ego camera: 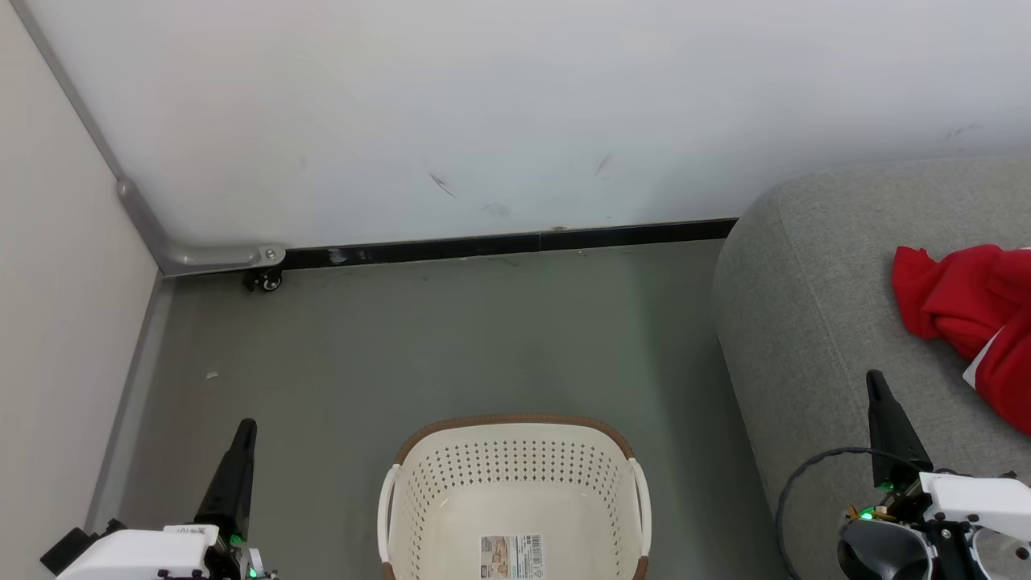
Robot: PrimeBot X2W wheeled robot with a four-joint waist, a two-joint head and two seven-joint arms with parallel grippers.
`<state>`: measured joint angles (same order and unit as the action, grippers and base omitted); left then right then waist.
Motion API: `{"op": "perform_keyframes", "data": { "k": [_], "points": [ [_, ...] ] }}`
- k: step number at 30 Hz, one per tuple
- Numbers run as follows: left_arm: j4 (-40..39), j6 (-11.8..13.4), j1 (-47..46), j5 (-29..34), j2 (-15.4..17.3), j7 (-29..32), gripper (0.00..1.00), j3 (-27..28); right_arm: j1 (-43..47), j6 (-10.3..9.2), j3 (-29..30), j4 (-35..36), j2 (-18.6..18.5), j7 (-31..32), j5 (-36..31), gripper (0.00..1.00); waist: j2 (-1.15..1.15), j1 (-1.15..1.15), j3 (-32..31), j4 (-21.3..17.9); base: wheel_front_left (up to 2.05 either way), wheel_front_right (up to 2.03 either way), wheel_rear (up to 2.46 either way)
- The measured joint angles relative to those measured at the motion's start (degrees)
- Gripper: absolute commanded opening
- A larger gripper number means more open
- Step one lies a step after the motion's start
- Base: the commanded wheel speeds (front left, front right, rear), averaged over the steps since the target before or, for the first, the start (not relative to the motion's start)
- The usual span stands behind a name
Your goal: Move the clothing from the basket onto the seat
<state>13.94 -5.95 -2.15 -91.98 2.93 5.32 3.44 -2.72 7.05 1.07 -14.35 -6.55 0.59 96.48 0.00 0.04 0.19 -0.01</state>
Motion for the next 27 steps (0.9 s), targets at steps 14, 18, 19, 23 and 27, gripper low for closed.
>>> {"op": "perform_keyframes", "data": {
  "k": [14, 18, 19, 23, 27],
  "points": [
    [0.6, -0.2, -0.4, -0.7, -0.1, 0.0, 0.0, 0.2, 0.0, 0.0, 0.2, -0.3, -0.1, 0.0, 0.8, 0.0, 0.0, -0.01, 0.0, 0.0, 0.0, 0.0, 0.0],
    [0.8, -0.3, -0.4, -0.7, -0.1, 0.0, 0.0, 0.2, 0.0, 0.0, 0.2, -0.4, -0.1, 0.0, 0.8, 0.0, 0.0, -0.01, 0.0, 0.0, 0.0, 0.0, 0.0],
    [0.8, -0.6, -0.4, -0.7, -0.1, 0.0, 0.0, 0.2, 0.0, 0.0, 0.3, -0.4, -0.1, 0.0, 0.8, 0.0, 0.0, -0.01, 0.0, 0.0, 0.0, 0.0, 0.0],
    [0.9, -0.6, -0.4, -0.7, -0.1, 0.1, 0.0, 0.3, 0.0, 0.0, 0.3, -0.4, -0.1, 0.3, 0.8, 0.0, 0.0, -0.01, 0.0, 0.0, 0.0, 0.0, 0.0],
    [1.1, -0.7, -0.5, -0.7, -0.1, 0.1, 0.0, 0.3, 0.0, 0.0, 0.3, -0.4, -0.1, 0.5, 0.8, 0.0, 0.0, -0.01, 0.0, 0.0, 0.0, 0.0, 0.0]
  ]
}}
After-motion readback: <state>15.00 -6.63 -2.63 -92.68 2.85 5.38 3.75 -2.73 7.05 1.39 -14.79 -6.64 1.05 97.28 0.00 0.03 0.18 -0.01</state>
